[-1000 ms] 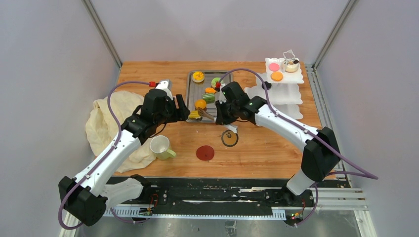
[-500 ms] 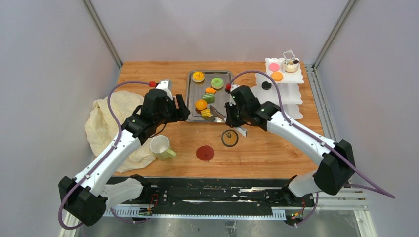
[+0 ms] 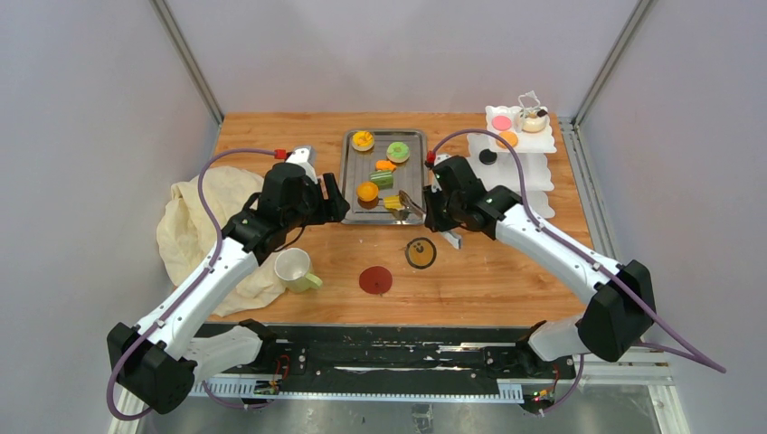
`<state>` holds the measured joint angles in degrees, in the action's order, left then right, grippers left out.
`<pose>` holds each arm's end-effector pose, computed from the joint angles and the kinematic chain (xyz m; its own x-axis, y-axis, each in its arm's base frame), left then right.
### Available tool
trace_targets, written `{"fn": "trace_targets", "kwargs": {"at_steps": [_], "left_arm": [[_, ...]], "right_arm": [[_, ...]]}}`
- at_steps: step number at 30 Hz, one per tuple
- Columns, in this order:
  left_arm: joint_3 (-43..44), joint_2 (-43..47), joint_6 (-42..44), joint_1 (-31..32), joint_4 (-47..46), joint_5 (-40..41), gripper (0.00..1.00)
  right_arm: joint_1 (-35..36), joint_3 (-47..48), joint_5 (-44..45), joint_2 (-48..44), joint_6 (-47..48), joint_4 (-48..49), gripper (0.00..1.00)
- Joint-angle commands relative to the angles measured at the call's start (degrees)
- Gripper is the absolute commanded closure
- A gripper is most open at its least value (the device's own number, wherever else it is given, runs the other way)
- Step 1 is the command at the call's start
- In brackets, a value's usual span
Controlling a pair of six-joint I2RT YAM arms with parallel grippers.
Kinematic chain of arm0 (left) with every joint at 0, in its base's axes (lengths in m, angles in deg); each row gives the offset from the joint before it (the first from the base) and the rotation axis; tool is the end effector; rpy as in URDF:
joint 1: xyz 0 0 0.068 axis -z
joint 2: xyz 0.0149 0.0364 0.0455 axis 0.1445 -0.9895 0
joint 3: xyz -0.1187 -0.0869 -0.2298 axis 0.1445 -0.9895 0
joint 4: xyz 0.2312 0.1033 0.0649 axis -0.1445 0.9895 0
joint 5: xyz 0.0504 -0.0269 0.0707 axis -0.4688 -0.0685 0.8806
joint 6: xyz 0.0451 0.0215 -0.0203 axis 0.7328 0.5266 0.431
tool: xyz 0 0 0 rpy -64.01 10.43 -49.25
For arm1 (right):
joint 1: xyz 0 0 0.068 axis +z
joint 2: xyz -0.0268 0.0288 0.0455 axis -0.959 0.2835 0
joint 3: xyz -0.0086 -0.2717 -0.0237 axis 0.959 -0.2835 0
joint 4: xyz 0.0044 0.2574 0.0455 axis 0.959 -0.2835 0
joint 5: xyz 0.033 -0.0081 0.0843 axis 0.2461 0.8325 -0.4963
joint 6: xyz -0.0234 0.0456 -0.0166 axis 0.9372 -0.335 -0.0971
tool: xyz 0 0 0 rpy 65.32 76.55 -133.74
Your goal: Serve the afternoon tea
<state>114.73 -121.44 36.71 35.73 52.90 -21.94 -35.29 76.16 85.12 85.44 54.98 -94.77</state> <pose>0.2093 -0.1069 0.3233 -0.6104 -0.2310 -0.7576 0.1473 0.9067 -0.3952 0.2416 0.1890 0.3029 -0.6991 -0.1710 -0.6943 -0.4138 0.8886 0.1978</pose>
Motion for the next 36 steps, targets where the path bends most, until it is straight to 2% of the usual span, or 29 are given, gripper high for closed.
{"fn": "trace_targets", "kwargs": {"at_steps": [1, 3, 11, 20, 36], "left_arm": [[-0.09, 0.09, -0.15, -0.61, -1.72, -0.68, 0.29], [-0.01, 0.02, -0.14, -0.61, -1.70, -0.71, 0.29], [-0.26, 0.19, -0.14, -0.61, -1.65, -0.48, 0.29], [-0.51, 0.22, 0.12, -0.61, -1.67, -0.03, 0.29], [-0.62, 0.39, 0.30, -0.57, -1.32, 0.26, 0.29]], "right_arm": [[-0.84, -0.74, 0.09, 0.30, -0.38, 1.19, 0.75], [-0.84, -0.99, 0.35, 0.54, -0.42, 1.18, 0.67], [-0.85, -1.19, 0.71, 1.71, -0.42, 1.26, 0.59], [-0.87, -0.78, 3.19, -0.37, -0.32, 1.34, 0.60], [-2.08, 3.57, 2.76, 5.68, -0.70, 4.92, 0.56]]}}
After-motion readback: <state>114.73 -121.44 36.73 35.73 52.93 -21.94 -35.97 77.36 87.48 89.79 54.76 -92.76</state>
